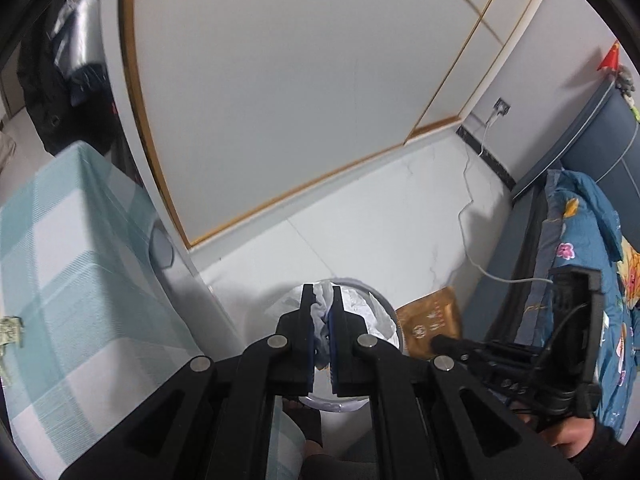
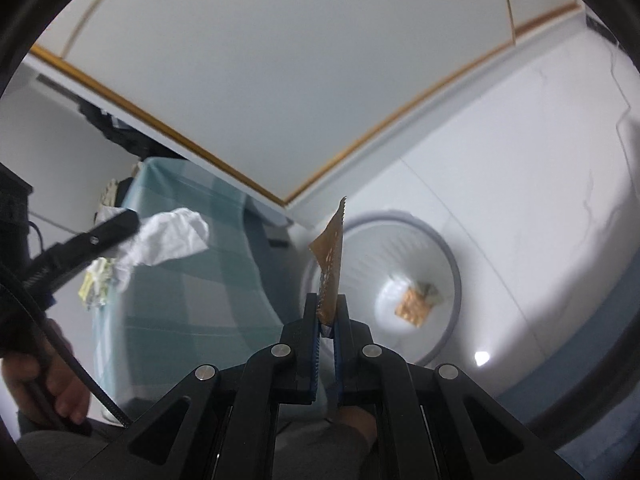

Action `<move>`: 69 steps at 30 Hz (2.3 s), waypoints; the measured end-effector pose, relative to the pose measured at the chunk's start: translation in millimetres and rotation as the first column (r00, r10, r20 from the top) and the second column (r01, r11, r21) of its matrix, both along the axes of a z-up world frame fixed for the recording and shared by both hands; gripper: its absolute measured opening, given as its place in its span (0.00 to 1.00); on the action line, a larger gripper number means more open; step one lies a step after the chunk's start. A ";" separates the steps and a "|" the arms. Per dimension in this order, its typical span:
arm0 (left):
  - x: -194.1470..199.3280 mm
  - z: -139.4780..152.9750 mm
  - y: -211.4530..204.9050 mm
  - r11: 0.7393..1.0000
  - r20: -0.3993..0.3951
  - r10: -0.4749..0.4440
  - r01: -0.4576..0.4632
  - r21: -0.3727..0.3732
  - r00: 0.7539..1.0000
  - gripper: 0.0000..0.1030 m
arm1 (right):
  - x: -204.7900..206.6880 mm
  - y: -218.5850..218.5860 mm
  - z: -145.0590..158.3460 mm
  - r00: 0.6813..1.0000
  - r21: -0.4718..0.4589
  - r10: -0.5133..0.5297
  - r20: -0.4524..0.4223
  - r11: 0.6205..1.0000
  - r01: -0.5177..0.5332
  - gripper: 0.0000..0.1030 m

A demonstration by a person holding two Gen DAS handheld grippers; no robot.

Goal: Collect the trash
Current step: 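Carry the brown wrapper and white tissue over the white bin with both tools, then open the right tool over the bin to drop the brown wrapper, then open the left tool over the bin to drop the white tissue, then move both tools back from the bin to the table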

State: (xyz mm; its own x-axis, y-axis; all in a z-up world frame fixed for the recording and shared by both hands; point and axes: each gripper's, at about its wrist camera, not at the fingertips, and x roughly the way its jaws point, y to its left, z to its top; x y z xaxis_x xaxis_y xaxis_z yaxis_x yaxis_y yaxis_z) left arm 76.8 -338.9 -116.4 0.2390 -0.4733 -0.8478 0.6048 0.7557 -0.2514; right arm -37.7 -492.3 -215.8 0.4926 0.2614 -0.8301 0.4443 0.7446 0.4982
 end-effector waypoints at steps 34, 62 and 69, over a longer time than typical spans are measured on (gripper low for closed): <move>0.5 -91.5 -64.5 0.965 -0.334 -0.087 0.162 0.204 0.938 0.02 | -44.1 -34.8 -25.4 0.986 0.008 -0.125 -0.107 0.992 0.126 0.82; -13.8 -8.1 -4.5 0.989 -0.055 0.073 -0.065 0.129 0.996 0.55 | -55.9 -13.9 61.8 0.989 -0.116 -0.141 0.048 0.983 0.146 0.90; -19.9 26.6 19.4 0.985 0.062 0.132 -0.138 0.101 0.989 0.55 | -57.6 6.3 113.2 0.986 -0.231 -0.090 0.142 0.965 0.121 0.93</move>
State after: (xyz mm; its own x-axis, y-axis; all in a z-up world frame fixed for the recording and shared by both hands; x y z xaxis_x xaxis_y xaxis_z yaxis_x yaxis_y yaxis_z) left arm 56.8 -319.5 -89.8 0.3427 -0.3429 -0.8746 0.5059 0.8518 -0.1357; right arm -95.3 -486.0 -102.6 0.6142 0.0045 -0.7891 0.4703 0.8010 0.3706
